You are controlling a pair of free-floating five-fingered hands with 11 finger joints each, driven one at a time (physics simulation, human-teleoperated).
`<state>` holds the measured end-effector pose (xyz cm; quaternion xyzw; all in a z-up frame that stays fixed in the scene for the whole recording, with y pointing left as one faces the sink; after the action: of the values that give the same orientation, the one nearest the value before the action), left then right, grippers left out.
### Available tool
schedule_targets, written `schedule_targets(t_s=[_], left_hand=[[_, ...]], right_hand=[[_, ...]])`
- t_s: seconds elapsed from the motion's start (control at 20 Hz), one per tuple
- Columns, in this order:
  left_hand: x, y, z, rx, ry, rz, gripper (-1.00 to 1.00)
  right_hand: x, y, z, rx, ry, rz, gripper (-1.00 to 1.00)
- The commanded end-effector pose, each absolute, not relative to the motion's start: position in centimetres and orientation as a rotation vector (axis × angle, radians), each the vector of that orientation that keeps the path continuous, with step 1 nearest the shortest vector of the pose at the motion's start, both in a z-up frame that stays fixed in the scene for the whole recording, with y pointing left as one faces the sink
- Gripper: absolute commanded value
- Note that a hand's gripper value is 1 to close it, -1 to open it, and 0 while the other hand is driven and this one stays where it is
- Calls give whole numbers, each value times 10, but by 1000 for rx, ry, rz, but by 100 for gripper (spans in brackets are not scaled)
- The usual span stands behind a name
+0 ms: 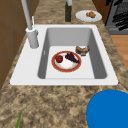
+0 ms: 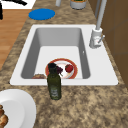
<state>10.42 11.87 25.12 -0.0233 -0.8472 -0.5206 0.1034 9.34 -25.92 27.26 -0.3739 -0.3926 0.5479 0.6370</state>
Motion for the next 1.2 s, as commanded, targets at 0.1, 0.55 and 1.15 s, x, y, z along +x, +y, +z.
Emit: schedule_targets(t_s=[0.1,0.55,1.15], left_hand=[[117,86,251,-68,-2430,-1615,-100],[131,41,241,-79,-2395,-1602,-100],[171,9,219,-159,-2345,-1565,-100]], right_hand=[[93,-259,273,-854,-897,1251,0],[93,-259,273,-854,-897,1251,0],[93,-259,273,-854,-897,1251,0]])
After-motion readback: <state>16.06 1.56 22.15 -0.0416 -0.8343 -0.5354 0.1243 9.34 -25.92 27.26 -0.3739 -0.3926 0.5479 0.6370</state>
